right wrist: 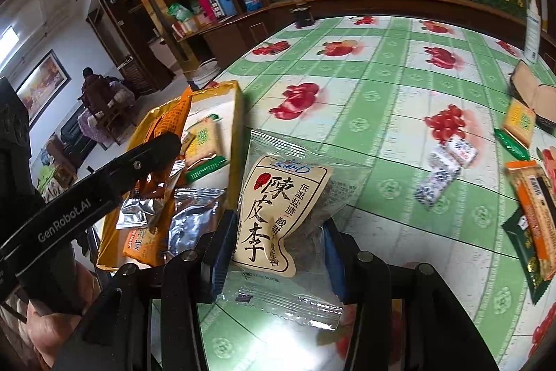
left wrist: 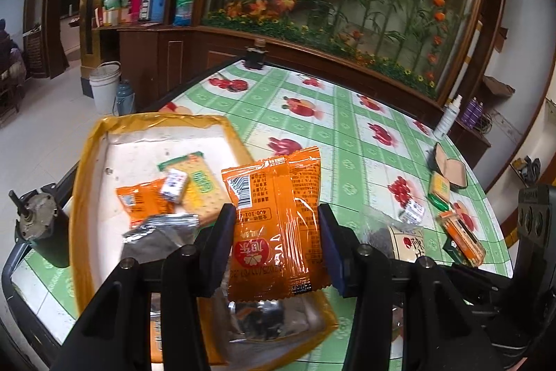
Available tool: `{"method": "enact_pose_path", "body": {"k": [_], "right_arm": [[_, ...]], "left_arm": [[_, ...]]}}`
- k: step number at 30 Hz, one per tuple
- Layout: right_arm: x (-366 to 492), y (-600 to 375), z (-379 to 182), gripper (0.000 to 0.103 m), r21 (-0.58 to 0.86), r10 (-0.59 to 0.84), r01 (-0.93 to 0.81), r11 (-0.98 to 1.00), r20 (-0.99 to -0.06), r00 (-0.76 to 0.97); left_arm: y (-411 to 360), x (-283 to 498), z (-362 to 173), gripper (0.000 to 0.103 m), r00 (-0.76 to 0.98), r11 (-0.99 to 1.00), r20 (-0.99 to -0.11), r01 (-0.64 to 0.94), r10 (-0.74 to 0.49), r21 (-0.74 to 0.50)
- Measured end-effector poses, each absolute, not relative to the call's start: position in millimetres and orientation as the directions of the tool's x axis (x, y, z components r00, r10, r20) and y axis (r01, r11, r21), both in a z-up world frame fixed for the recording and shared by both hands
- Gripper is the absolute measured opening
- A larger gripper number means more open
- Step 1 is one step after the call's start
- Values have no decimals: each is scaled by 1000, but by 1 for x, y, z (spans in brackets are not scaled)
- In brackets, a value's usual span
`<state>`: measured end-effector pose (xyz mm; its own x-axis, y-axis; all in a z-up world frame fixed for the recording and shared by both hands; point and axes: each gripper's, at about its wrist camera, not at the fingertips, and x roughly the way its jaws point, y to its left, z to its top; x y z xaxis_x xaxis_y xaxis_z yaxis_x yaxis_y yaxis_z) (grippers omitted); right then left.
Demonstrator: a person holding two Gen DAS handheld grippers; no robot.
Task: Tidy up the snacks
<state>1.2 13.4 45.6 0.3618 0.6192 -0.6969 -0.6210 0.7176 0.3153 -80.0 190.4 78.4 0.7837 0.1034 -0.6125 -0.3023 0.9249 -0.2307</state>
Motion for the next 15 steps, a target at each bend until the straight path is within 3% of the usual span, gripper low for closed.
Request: {"method": "enact_pose_path", "body": {"k": [15], "right_arm": [[-14, 51, 46, 51, 309, 650, -682, 663, -690, 319]], "left_arm": [[240, -96, 57, 46, 742, 885, -651, -399, 159, -239]]}}
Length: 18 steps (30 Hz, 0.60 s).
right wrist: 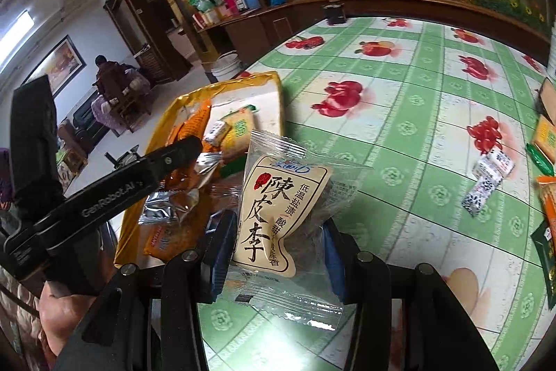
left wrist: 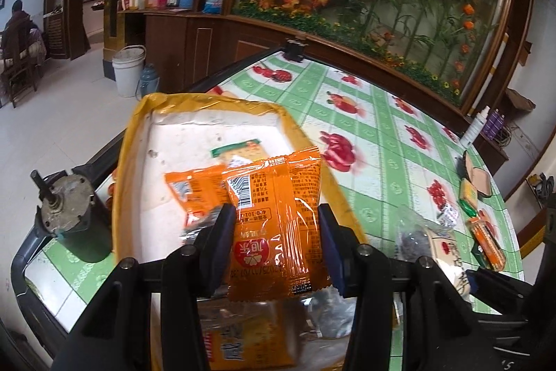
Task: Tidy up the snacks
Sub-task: 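Lower both packets into the tray and open both grippers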
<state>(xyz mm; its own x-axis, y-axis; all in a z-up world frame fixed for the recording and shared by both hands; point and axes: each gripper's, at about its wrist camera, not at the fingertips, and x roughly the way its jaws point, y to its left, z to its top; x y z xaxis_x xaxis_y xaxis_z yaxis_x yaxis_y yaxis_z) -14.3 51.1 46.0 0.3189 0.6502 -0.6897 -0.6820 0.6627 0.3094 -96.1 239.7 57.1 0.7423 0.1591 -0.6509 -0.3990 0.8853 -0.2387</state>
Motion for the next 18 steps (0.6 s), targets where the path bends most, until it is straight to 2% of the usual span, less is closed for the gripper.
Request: {"method": "enact_pose_path", "body": {"k": [11, 18], "right_arm": [[-39, 79, 47, 51, 273, 680, -762, 587, -677, 281], [-52, 107, 37, 51, 238, 668, -805, 544, -703, 244]], "left_arm": [[262, -99, 46, 47, 719, 863, -672, -443, 179, -244], [272, -100, 39, 47, 714, 850, -678, -457, 175, -262]]}}
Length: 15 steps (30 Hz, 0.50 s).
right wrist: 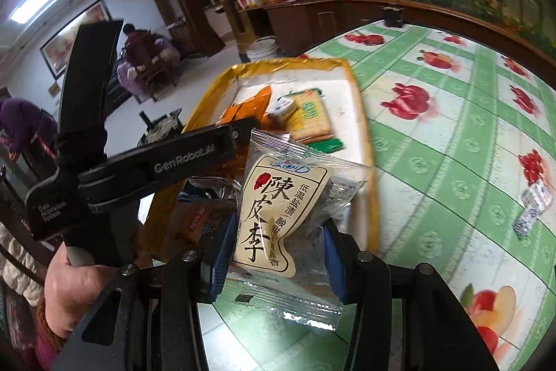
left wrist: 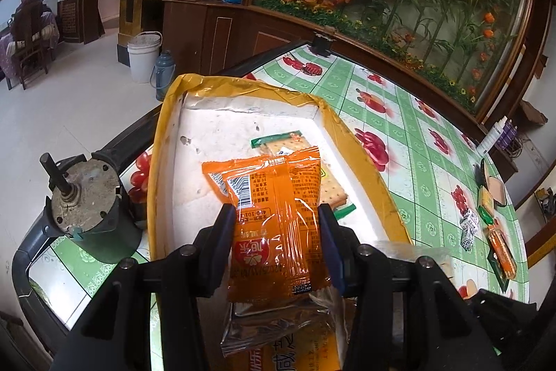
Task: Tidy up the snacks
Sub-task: 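Lower both packets into the tray and open both grippers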
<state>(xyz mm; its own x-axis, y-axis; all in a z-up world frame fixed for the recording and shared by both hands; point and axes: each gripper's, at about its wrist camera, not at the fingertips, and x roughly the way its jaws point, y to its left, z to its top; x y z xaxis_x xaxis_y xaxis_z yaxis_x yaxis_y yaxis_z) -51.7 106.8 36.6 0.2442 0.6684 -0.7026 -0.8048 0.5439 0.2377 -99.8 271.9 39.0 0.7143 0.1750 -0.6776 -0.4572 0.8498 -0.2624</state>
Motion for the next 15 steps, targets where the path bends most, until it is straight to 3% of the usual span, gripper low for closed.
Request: {"method": "enact_pose_path", "body": {"k": [10, 15], "right_arm": [[-47, 137, 25, 52, 161, 629, -810, 563, -720, 294], [-48, 137, 24, 53, 118, 621, -819, 562, -714, 323]], "left_arm": [[275, -100, 38, 48, 711, 850, -682, -457, 172, -262], [277, -98, 35, 53, 703, 843, -692, -463, 161, -275]]}}
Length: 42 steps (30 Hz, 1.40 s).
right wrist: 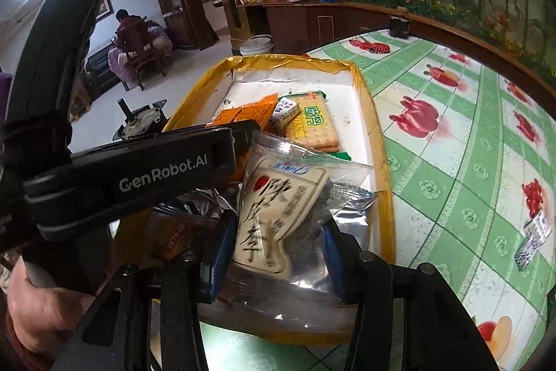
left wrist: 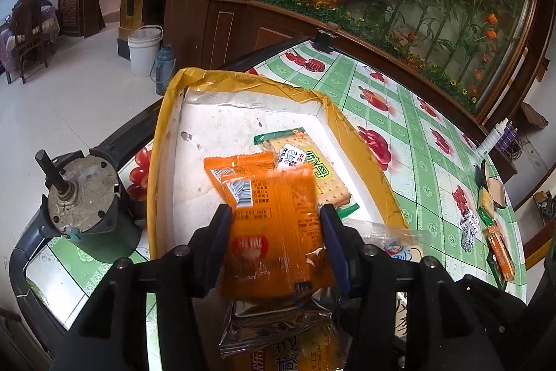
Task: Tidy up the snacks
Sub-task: 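Lower both packets into the tray and open both grippers, then grasp the tall beige cracker pack on the table with the right gripper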
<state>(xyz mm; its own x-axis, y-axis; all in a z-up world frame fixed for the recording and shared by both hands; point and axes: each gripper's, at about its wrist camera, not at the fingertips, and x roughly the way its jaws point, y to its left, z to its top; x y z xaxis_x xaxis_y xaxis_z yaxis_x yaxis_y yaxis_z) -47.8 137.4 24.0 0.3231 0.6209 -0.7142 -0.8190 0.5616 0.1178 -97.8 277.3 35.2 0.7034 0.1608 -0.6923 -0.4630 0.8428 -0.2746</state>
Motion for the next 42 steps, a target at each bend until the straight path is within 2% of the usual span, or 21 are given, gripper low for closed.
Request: {"method": "enact_pose_path", "body": {"k": [3, 7, 13, 19, 28, 33, 36, 40, 42], "right_arm": [[-48, 134, 26, 53, 111, 625, -824, 555, -710, 325], [-47, 129, 29, 53, 127, 634, -823, 554, -704, 319], [-49, 117, 41, 53, 152, 662, -822, 548, -679, 316], [-39, 99, 50, 53, 246, 697, -802, 544, -664, 269], [8, 22, 68, 53, 361, 710, -680, 639, -616, 341], [39, -40, 73, 53, 384, 666, -575, 723, -609, 431], [59, -82, 73, 53, 368, 605, -496, 787, -620, 499], [85, -133, 67, 53, 323, 488, -370, 871, -658, 573], [99, -156, 61, 60, 299, 436, -322, 899, -689, 579]], "left_arm": [[277, -98, 36, 55, 702, 839, -694, -465, 157, -281], [275, -102, 41, 63, 710, 836, -686, -466, 159, -288], [269, -107, 52, 63, 721, 839, -672, -463, 168, -287], [257, -108, 65, 63, 735, 849, -658, -445, 165, -284], [188, -89, 77, 65, 757, 921, -649, -300, 71, -250], [117, -69, 67, 66, 735, 968, -677, -136, -46, -213], [77, -57, 54, 66, 693, 979, -710, -31, -124, -202], [41, -49, 38, 66, 648, 983, -743, 52, -168, -177], [35, -48, 33, 66, 635, 982, -751, 68, -178, -175]]}}
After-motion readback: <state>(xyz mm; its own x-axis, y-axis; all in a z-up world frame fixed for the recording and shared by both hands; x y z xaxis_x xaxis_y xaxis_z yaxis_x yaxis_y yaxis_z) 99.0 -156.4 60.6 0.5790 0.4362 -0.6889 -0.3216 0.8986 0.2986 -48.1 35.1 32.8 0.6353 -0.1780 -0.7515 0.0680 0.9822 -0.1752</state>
